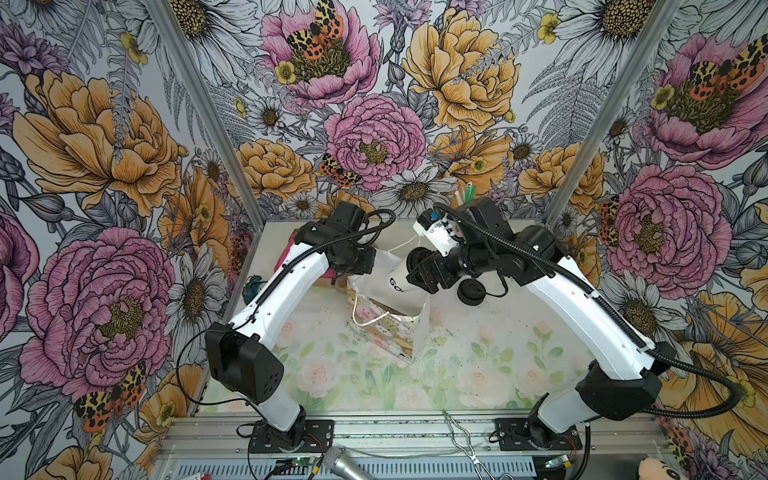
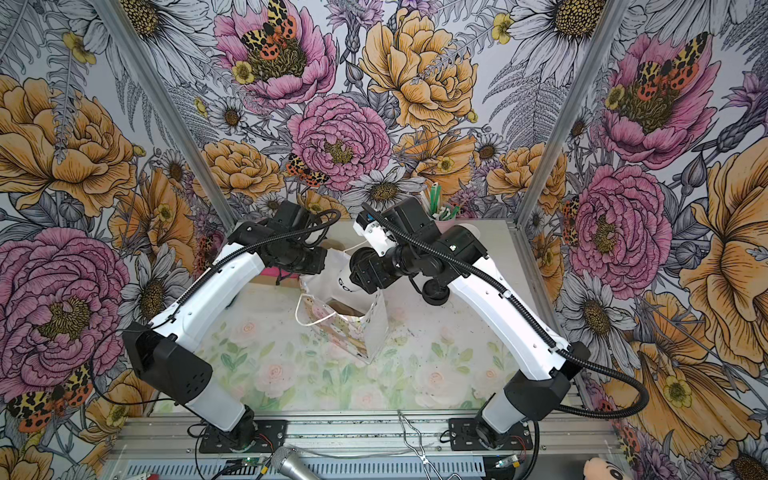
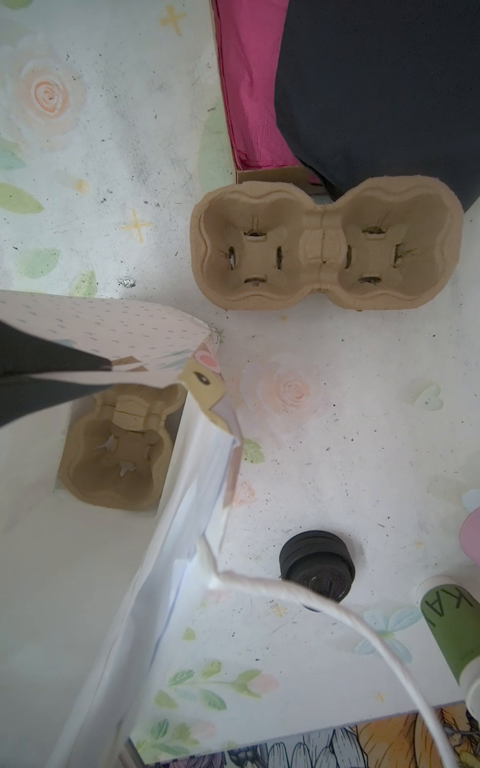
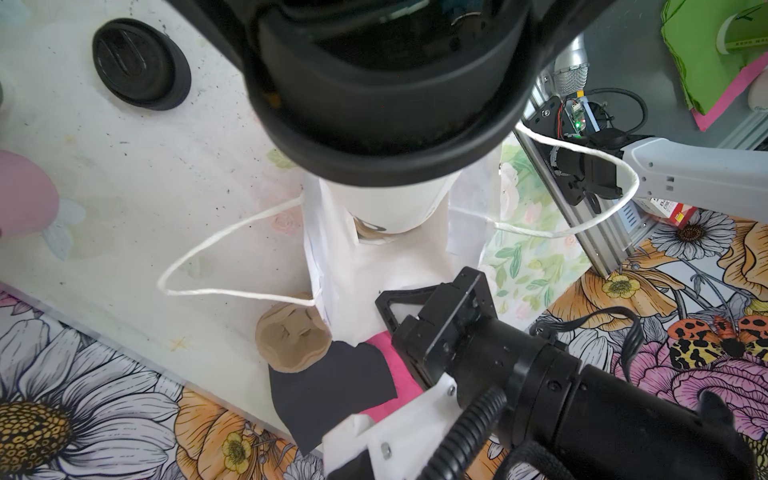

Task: Pack the takeout coffee
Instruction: 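Lower the held cup into the bag opening with the right gripper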

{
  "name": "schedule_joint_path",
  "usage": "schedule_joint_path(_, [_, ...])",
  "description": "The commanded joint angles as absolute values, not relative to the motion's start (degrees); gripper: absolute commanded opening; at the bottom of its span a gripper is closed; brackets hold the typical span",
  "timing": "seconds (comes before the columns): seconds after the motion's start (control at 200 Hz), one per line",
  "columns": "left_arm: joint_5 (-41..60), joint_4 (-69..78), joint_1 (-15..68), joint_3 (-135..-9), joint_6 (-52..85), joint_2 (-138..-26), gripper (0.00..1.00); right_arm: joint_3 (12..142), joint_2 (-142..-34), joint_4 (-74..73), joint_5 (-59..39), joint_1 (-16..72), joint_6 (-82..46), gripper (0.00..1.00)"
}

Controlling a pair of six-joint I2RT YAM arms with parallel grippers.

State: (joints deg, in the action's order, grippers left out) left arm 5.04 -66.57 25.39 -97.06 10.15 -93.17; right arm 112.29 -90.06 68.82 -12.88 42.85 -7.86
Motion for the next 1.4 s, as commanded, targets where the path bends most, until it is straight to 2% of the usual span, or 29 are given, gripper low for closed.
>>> schedule_joint_path(0.0, [5.7,-65.2,25.7,-96.9,10.9,-92.3,0.00,114.7,-92.5,69.3,-10.5,44.0,-6.9,0.88])
schedule_joint_path(0.53, [8.3,-62.3,23.8,-94.6,12.0,-90.1,0.00,118.1,-102.2,74.0,-3.9,49.6,-6.1,0.87])
schedule_joint_path(1.396, [11.9,-59.0,22.3,-90.8,13.3,-87.6,0.00,112.3,-109.2,74.6,-1.2,50.2,-5.3,0.87])
